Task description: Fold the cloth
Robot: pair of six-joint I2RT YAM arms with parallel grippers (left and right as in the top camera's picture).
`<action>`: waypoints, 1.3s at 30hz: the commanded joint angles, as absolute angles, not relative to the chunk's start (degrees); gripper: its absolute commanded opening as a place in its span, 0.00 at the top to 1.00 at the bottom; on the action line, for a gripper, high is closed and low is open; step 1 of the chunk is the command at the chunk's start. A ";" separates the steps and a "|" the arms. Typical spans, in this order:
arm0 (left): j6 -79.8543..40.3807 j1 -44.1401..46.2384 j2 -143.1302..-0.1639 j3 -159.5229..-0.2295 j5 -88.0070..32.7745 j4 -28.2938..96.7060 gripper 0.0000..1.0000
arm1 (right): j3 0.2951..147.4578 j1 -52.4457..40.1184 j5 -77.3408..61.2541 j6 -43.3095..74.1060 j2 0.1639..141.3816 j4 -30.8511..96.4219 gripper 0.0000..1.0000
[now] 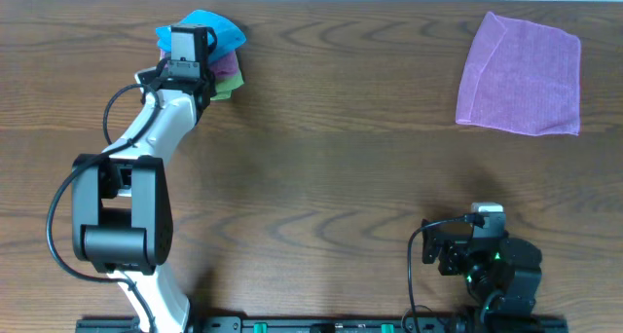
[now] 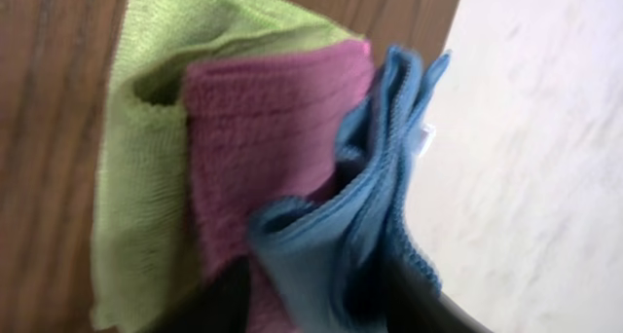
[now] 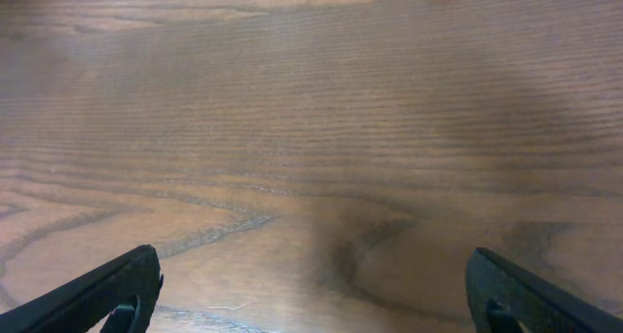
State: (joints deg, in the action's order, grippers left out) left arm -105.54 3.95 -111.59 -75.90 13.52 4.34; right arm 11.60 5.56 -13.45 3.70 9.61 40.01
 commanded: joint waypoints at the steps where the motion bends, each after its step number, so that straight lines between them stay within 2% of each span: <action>1: -105.38 2.94 -112.20 -76.58 14.63 4.08 0.91 | 11.42 6.09 -13.47 4.21 9.10 40.05 0.01; 2: -105.38 2.81 -112.18 -76.58 14.87 4.10 0.94 | 11.42 6.09 -13.47 4.21 9.10 40.05 0.01; 9: -104.77 2.39 -112.20 -76.55 15.59 4.75 0.95 | 11.42 6.09 -13.47 4.21 9.10 40.05 0.01; 10: -104.77 2.37 -112.18 -76.55 15.57 4.69 0.84 | 11.42 6.07 -13.47 4.21 9.10 40.05 0.01; 11: -104.79 2.37 -112.18 -76.55 15.22 4.45 0.62 | 11.42 6.09 -13.47 4.21 9.10 40.05 0.01; 12: -104.79 2.37 -112.18 -76.58 14.96 4.05 0.60 | 11.42 6.09 -13.47 4.21 9.10 40.05 0.01; 13: -104.79 2.42 -112.18 -76.55 14.96 3.79 0.64 | 11.42 6.07 -13.47 4.21 9.10 40.05 0.01; 14: -104.79 2.55 -112.18 -76.55 14.98 3.79 0.63 | 11.42 6.09 -13.47 4.21 9.10 40.05 0.01; 15: -104.79 2.61 -112.18 -76.58 14.96 3.81 0.55 | 11.42 6.09 -13.47 4.21 9.10 40.05 0.01; 16: -104.79 2.66 -112.18 -76.58 14.96 3.81 0.44 | 11.42 6.07 -13.47 4.21 9.10 40.05 0.01; 17: -104.77 2.66 -112.20 -76.58 14.87 3.79 0.40 | 11.42 6.09 -13.47 4.21 9.10 40.05 0.01; 25: -102.89 2.70 -112.90 -76.58 13.91 0.75 0.40 | 11.42 6.09 -13.47 4.21 9.10 40.05 0.01; 30: -104.05 2.83 -113.91 -76.58 11.44 0.62 0.33 | 11.42 6.09 -13.47 4.21 9.10 40.05 0.01; 31: -104.68 2.94 -113.93 -76.58 10.31 0.91 0.29 | 11.42 6.09 -13.47 4.21 9.10 40.05 0.01; 39: -105.51 5.45 -113.86 -76.58 9.96 2.17 0.30 | 11.42 6.09 -13.47 4.21 9.10 40.05 0.01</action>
State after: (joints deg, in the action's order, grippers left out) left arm -105.21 4.54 -113.16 -75.90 10.44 1.91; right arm 11.60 5.56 -13.45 3.70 9.61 40.01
